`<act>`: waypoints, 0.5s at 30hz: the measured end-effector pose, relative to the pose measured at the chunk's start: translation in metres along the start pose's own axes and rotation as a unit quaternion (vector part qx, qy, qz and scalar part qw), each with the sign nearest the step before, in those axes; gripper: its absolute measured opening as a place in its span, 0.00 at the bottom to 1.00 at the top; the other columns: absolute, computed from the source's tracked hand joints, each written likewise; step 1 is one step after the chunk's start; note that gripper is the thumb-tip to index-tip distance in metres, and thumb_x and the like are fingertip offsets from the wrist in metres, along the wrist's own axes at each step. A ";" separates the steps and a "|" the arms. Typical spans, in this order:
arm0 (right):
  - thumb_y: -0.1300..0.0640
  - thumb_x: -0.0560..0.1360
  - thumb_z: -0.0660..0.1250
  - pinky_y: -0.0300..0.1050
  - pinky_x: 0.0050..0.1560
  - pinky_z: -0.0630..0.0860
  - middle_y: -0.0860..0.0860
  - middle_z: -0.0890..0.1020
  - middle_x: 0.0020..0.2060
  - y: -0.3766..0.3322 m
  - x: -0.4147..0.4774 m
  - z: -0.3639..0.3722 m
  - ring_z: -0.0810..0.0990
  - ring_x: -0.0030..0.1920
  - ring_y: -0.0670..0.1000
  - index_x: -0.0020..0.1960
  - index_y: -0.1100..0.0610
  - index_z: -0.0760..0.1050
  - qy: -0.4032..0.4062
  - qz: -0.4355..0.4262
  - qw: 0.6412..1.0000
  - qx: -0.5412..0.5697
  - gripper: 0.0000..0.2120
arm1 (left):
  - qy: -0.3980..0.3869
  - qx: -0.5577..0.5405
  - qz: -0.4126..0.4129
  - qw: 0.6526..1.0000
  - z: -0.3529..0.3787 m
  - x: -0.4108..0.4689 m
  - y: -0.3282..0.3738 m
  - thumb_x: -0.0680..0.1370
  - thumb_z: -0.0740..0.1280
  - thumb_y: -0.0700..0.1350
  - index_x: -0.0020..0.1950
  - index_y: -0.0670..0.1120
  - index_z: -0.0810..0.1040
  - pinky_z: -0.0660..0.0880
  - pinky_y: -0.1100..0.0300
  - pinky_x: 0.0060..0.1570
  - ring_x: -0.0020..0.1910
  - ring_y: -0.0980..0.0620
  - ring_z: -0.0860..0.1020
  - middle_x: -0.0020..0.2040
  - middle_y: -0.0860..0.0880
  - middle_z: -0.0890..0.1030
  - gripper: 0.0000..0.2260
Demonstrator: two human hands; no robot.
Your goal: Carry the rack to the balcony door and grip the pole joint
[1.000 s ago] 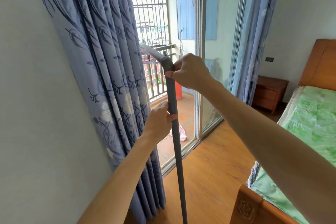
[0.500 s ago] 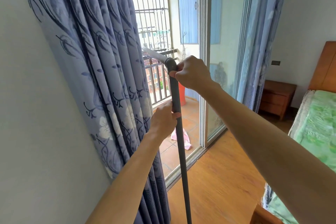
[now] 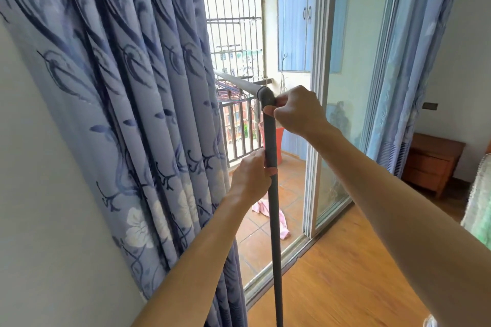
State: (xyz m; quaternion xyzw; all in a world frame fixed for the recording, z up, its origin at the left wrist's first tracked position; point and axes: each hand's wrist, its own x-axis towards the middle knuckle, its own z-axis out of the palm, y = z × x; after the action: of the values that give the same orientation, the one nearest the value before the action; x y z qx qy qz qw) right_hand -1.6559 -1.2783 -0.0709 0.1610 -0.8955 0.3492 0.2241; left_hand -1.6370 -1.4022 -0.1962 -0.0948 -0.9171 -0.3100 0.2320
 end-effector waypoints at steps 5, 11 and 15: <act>0.49 0.73 0.71 0.50 0.51 0.80 0.54 0.86 0.38 0.016 0.037 0.014 0.83 0.43 0.55 0.46 0.57 0.86 -0.006 -0.005 1.000 0.022 0.12 | -0.003 0.009 0.011 1.000 0.009 0.035 -0.017 0.77 0.67 0.39 0.54 0.43 0.76 0.78 0.56 0.44 0.48 0.47 0.80 0.50 0.48 0.81 0.07; 0.49 0.72 0.71 0.49 0.49 0.79 0.56 0.86 0.37 0.011 0.069 0.003 0.83 0.41 0.54 0.46 0.61 0.85 0.003 -0.062 0.997 0.047 0.15 | 0.008 -0.007 0.046 0.999 -0.009 0.060 -0.024 0.76 0.69 0.41 0.52 0.45 0.77 0.77 0.60 0.44 0.45 0.52 0.79 0.46 0.54 0.80 0.06; 0.45 0.68 0.70 0.52 0.49 0.81 0.57 0.86 0.38 0.004 0.074 -0.003 0.84 0.42 0.56 0.47 0.62 0.84 -0.038 -0.089 0.995 0.036 0.20 | -0.003 -0.002 0.074 0.997 -0.024 0.053 -0.032 0.75 0.70 0.45 0.51 0.51 0.77 0.78 0.57 0.50 0.47 0.58 0.78 0.46 0.58 0.80 0.06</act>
State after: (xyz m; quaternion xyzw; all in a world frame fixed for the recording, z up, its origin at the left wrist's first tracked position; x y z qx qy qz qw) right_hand -1.7195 -1.2829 -0.0331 0.2611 -0.8723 0.3536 0.2144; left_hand -1.6851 -1.4400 -0.1704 -0.1637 -0.9077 -0.2936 0.2513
